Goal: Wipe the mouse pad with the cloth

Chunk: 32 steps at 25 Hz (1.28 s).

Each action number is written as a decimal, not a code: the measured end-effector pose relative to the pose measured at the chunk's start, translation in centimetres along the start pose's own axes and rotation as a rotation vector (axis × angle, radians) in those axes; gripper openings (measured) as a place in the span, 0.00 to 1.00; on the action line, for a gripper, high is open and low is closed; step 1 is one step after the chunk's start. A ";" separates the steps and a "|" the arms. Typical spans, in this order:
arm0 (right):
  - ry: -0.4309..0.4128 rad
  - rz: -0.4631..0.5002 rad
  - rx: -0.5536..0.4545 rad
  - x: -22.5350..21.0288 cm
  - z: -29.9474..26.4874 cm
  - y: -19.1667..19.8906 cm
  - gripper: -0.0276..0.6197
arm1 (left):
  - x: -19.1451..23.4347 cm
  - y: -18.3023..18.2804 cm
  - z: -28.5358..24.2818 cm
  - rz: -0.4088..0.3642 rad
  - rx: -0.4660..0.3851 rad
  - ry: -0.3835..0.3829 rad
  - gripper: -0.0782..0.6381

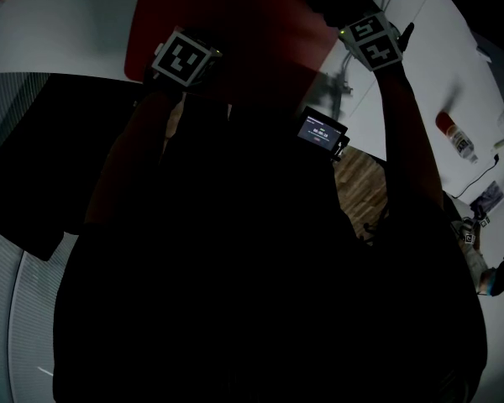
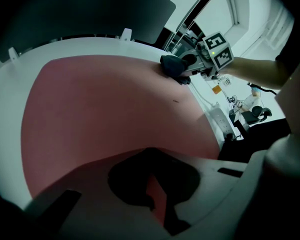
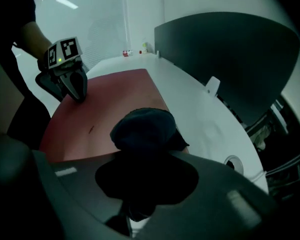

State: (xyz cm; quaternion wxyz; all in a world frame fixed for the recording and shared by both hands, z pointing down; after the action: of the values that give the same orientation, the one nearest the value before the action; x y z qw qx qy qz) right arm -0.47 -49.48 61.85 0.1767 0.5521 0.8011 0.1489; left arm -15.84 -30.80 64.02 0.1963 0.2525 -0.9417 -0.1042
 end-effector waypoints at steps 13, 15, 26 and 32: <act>-0.157 0.219 0.126 14.4 -1.5 2.1 0.14 | 0.0 0.0 0.0 -0.003 0.000 0.000 0.12; -0.223 0.268 0.138 18.6 -2.0 3.0 0.14 | 0.1 0.2 -0.1 -0.002 0.007 0.004 0.12; -0.053 0.142 0.071 6.4 -1.5 0.3 0.14 | 0.2 0.1 0.2 -0.008 -0.012 -0.035 0.12; 0.072 0.107 0.111 2.2 -1.1 -1.0 0.14 | 0.0 0.3 0.1 0.012 -0.021 -0.024 0.12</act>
State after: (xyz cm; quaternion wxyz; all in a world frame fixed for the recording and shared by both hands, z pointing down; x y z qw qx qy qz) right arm -2.48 -47.81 62.18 0.1087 0.5974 0.7833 0.1331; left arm -16.05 -30.56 64.00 0.1880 0.2436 -0.9444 -0.1158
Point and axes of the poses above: the fingertips, and each gripper's own axes: z backward along the fingers, x to its left, y out of its underside, the point moved 1 cm from there along z, backward along the fingers, and after that the axes turned 13 degrees about -z, right-handed, at the moved point
